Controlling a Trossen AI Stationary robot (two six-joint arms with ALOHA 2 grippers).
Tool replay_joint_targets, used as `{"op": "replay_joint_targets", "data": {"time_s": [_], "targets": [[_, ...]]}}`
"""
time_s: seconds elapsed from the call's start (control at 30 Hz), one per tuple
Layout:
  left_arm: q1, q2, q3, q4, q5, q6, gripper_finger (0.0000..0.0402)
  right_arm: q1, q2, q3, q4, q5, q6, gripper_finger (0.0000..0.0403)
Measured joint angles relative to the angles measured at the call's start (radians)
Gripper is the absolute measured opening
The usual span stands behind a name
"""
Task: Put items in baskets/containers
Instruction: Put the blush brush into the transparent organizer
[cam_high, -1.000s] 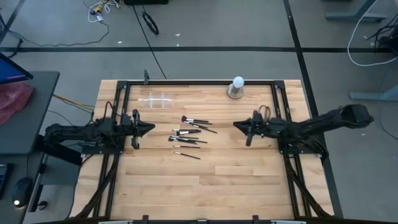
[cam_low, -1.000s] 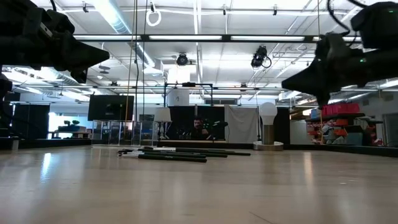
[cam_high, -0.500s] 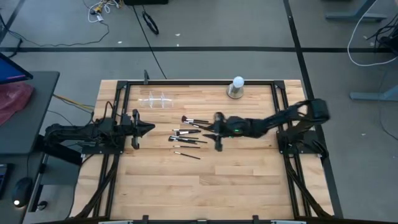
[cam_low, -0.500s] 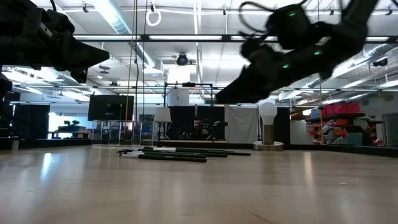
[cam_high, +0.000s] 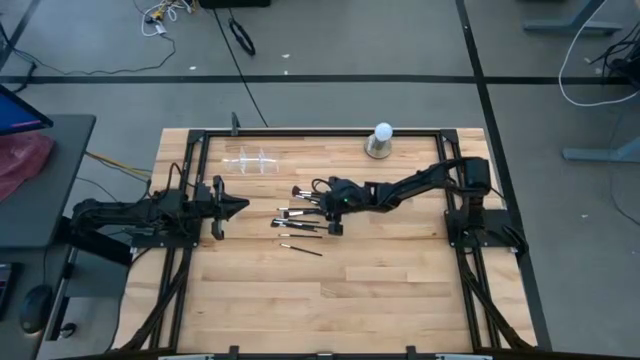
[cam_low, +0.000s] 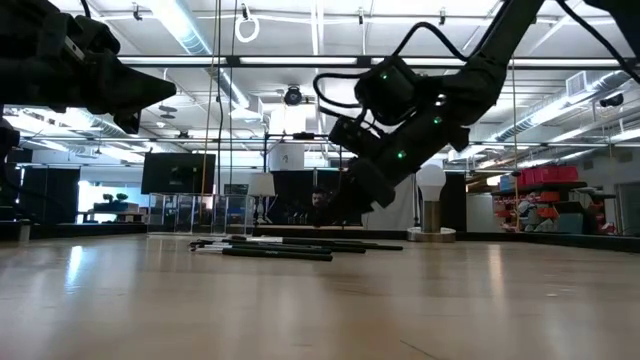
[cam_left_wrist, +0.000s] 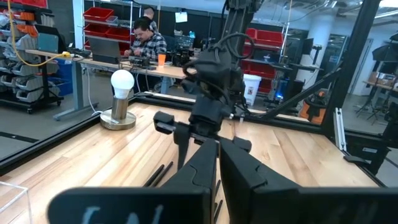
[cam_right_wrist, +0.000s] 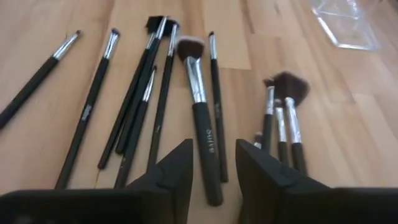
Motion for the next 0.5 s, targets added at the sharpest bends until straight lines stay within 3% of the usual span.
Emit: {"op": "replay_joint_targets", "data": {"time_s": [0.5], "targets": [[0.000, 0.000, 0.000, 0.000, 0.000, 0.000, 0.0025, -0.004, 0.077, 0.002, 0.020, 0.011, -0.013, 0.0083]]}}
